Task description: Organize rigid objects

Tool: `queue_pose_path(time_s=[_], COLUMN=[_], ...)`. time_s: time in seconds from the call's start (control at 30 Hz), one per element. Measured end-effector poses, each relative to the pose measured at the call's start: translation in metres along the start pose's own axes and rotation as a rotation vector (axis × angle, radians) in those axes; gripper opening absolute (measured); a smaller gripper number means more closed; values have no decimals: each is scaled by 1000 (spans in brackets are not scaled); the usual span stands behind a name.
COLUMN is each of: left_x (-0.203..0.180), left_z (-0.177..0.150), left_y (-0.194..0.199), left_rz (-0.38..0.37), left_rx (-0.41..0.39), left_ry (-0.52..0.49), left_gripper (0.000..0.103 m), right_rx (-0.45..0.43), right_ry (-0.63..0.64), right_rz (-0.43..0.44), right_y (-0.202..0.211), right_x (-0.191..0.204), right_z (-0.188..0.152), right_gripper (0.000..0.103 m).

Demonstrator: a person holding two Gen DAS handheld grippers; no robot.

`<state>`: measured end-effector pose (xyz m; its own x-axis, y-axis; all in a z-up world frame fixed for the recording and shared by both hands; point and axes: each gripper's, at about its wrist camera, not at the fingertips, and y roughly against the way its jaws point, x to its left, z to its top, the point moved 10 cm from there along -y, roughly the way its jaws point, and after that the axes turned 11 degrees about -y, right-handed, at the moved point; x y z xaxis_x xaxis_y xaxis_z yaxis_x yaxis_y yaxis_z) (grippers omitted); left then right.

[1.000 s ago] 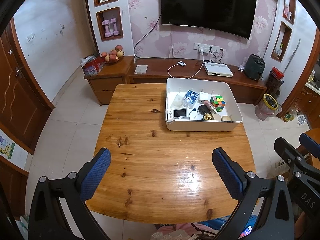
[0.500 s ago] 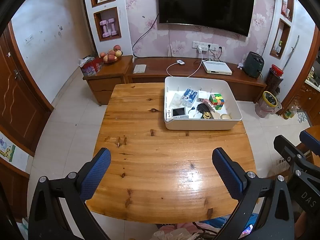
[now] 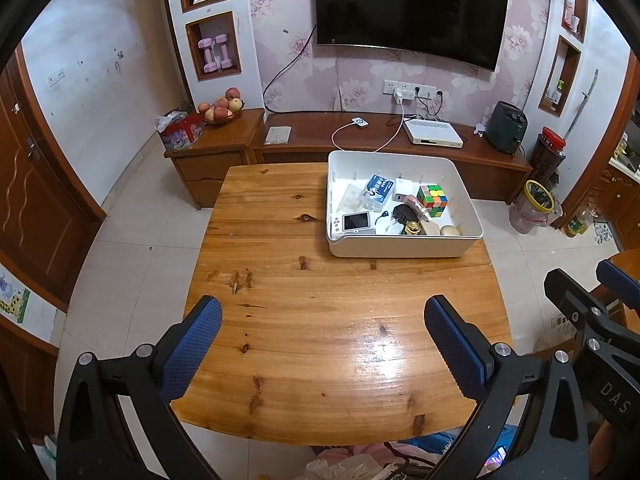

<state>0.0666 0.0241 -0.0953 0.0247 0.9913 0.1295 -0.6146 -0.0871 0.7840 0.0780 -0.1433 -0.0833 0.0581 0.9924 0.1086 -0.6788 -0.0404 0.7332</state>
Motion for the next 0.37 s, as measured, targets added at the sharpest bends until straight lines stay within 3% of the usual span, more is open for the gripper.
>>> queue_pose_path(time_s=[0.37], left_x=[0], left_z=[-1], left_y=[-1], left_rz=[1], left_rx=[4], left_ry=[0], left_gripper=[101], right_rx=[2], right_ry=[0], right_rz=[1], right_y=[0], right_x=[0], right_z=[1], right_gripper=[80])
